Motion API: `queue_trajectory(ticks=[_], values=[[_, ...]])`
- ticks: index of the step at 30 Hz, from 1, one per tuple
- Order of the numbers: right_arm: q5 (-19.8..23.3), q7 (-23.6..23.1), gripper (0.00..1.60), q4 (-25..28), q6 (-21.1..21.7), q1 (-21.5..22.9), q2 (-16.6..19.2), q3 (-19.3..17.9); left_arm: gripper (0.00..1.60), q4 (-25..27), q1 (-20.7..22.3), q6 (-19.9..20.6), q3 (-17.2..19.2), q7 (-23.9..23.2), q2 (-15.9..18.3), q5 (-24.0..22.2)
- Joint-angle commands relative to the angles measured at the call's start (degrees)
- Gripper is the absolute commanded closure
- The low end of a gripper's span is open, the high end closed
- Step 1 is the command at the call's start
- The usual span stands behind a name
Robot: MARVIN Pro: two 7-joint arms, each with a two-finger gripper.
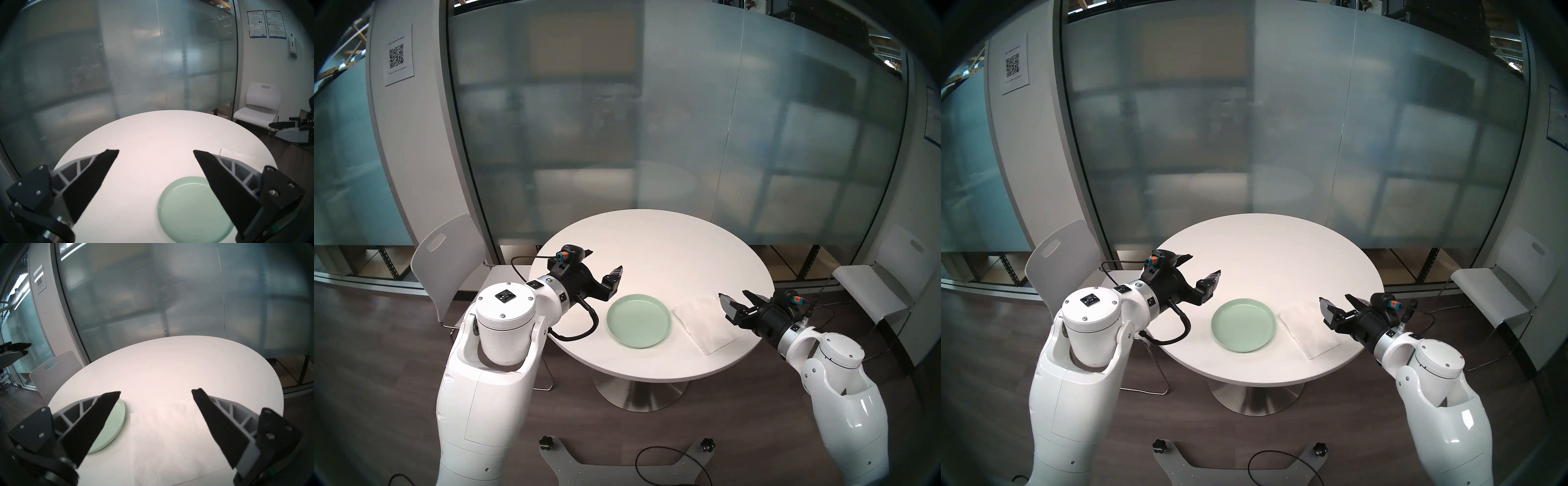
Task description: Fold the napkin in half twice and place it beside the plate
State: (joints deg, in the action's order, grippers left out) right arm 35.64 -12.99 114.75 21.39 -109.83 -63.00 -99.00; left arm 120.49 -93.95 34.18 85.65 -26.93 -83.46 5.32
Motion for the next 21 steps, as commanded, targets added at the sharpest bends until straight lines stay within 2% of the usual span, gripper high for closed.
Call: queue_trajectory(ticks=[1,21], values=[[0.0,-0.1,0.00,1.0,-0.6,0.8,0.0,-0.2,0.00,1.5,0.1,-0.5,0.0,0.3,-0.2,0.0],[-0.3,-0.4,0.00,1.0,-0.4,0.9,-0.3,-0.4,0.00,1.5,0.1,-0.5,0.0,0.4,-0.2,-0.1]])
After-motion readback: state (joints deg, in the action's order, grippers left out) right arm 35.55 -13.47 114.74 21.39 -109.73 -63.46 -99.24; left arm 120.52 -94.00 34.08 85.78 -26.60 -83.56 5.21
